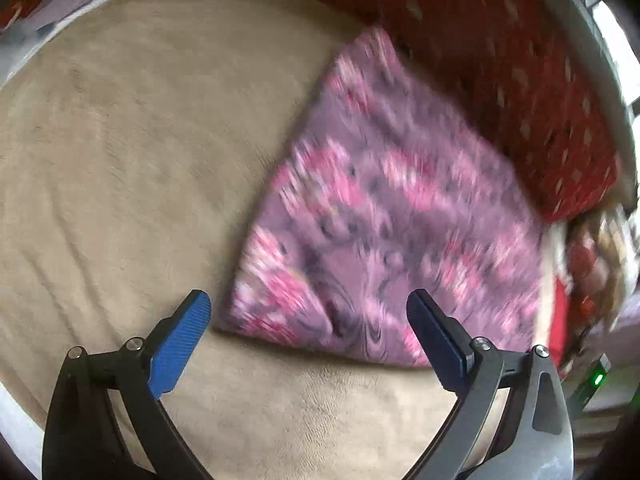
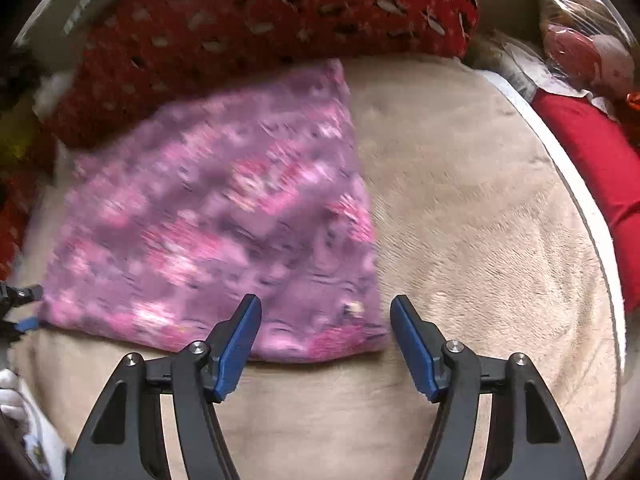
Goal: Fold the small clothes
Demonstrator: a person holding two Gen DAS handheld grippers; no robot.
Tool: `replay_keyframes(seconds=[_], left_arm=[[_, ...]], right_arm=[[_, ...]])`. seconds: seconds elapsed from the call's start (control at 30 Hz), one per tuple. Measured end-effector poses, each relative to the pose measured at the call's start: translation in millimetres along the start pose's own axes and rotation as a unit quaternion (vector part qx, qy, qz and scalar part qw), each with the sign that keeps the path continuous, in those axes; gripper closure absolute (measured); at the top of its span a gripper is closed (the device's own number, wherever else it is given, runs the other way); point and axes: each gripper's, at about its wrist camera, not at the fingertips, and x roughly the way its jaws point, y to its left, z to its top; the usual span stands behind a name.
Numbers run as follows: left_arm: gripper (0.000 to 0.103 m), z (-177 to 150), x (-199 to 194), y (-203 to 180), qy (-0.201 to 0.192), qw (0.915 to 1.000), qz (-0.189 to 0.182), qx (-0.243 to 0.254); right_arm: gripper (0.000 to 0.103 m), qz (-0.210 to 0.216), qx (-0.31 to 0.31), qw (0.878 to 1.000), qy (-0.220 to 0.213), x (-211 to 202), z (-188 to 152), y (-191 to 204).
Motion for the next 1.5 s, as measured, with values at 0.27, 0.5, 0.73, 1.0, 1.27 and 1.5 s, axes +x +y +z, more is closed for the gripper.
replay_keyframes(seconds=[0.27, 0.5, 0.73, 1.0, 1.27, 1.5], left_arm=[[0.004, 59.5, 12.4, 34.3, 0.022, 0.9961, -0.021, -0.082], [0.001, 79.1, 61.7, -11.0, 0.075, 0.997, -0.005, -0.02], [0.012, 74.3, 68.1, -47.5, 0.091, 0.9943, -0.02, 0.051], [0.086, 69.9, 60.4, -61.5, 0.079, 0.9936, -0.002, 0.081], [0.088, 68.5, 20.2, -78.7, 0.051, 0.995, -0.066, 0.055], [0.088, 62.4, -2.0, -101.5, 0.047, 0.9929, -0.098, 0.048]], right_arm=[[0.033, 0.037, -0.016, 0.999, -0.028, 0.4, 17.6, 39.7], [0.033, 0.027, -0.04, 0.998, -0.042, 27.7, 39.7, 55.9], [0.032, 0.014, -0.062, 0.996, -0.058, 55.5, 46.1, 44.7], [0.017, 0.007, -0.086, 0.993, -0.082, 60.0, 38.0, 54.6], [0.019, 0.04, -0.058, 0.993, -0.097, 43.2, 42.3, 62.3], [0.018, 0.023, -0.086, 0.995, -0.054, 69.7, 42.7, 93.3]])
